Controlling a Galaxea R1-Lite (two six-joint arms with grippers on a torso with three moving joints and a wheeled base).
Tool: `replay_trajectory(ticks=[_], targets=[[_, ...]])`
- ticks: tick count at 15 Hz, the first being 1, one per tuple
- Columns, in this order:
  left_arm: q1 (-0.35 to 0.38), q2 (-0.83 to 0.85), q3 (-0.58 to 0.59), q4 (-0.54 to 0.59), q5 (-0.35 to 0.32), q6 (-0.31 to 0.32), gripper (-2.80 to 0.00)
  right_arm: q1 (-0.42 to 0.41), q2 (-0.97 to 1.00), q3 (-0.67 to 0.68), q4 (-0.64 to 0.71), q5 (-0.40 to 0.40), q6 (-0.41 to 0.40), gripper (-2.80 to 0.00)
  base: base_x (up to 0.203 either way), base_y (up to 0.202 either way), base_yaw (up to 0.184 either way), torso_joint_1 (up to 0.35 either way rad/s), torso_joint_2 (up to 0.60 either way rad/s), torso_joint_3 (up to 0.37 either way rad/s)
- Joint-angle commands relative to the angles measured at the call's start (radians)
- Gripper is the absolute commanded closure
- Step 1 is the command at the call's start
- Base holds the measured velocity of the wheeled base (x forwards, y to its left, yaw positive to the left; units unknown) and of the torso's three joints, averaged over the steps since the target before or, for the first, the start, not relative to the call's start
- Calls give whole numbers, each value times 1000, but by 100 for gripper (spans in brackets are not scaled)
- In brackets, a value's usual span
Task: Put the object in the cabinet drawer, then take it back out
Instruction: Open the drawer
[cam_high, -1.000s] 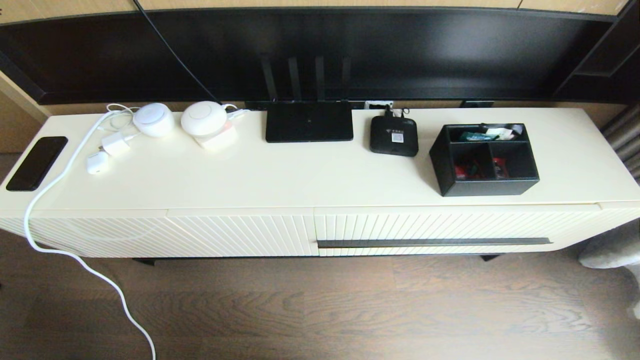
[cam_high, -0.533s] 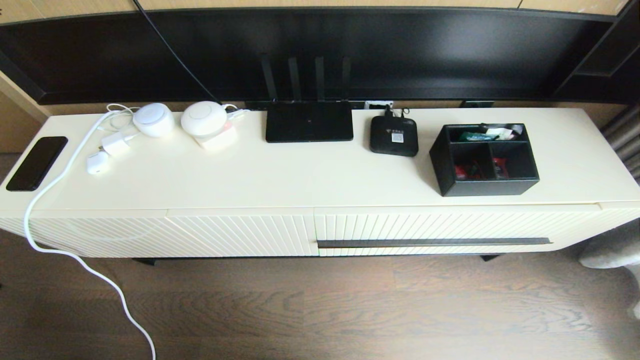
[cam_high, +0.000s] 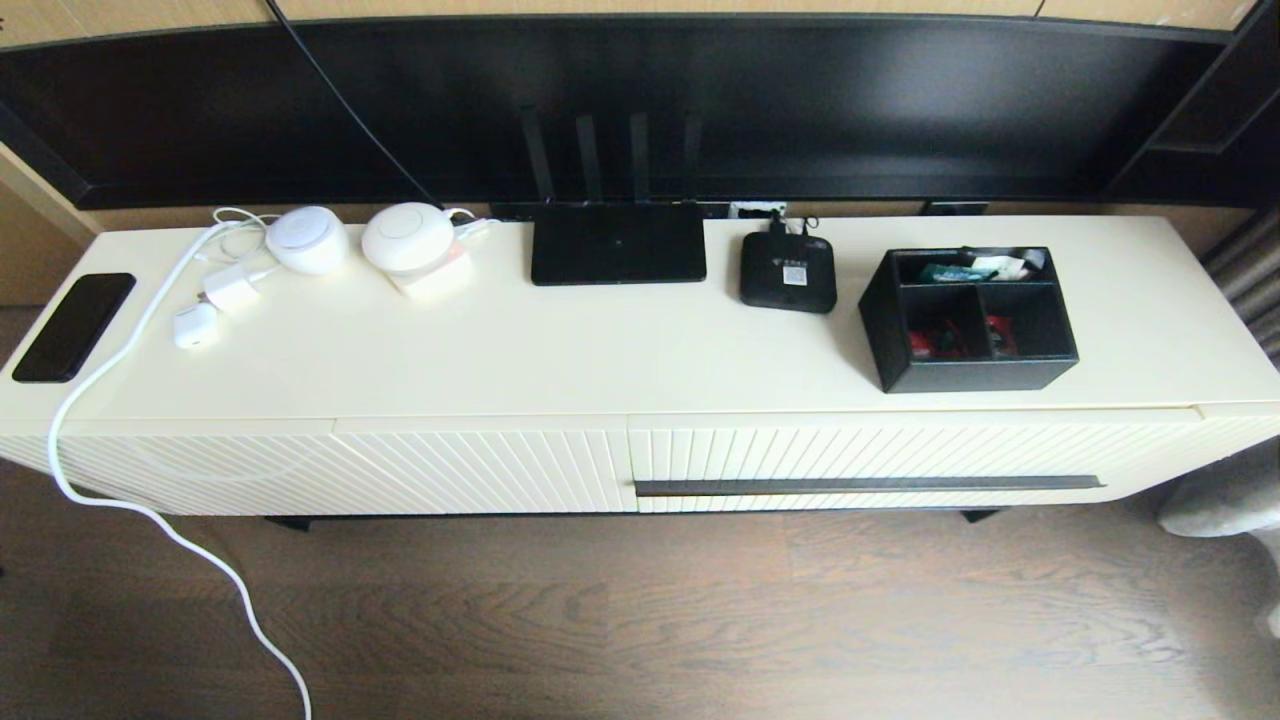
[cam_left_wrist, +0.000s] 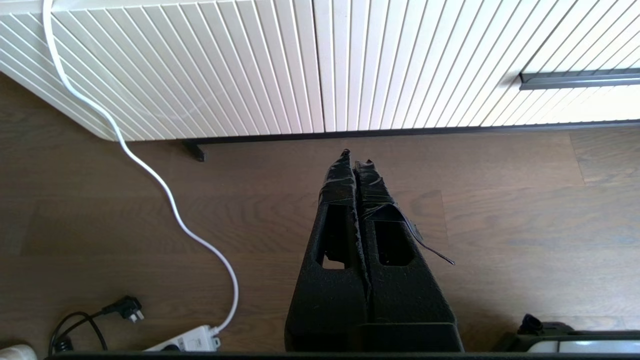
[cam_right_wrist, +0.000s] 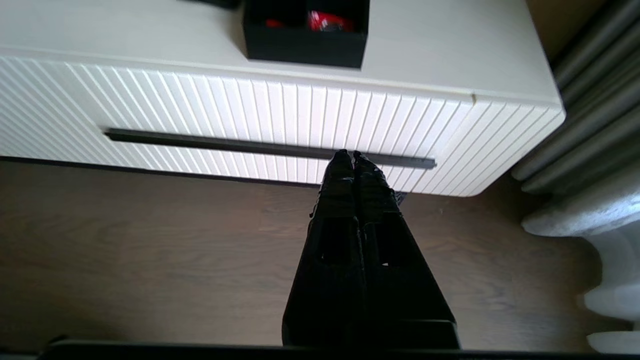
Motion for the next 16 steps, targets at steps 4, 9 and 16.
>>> replay_trajectory(ticks=[4, 9, 16], targets=[[0, 2, 1, 0, 0, 0, 0, 2, 411, -449, 206, 26, -28, 0, 0, 0, 0, 0, 0, 0], [0, 2, 1, 0, 0, 0, 0, 31, 933, -751, 237, 2, -82, 0, 0, 0, 0, 0, 0, 0], [0, 2, 1, 0, 0, 0, 0, 171, 1493, -1124, 310, -100, -31, 0, 0, 0, 0, 0, 0, 0]])
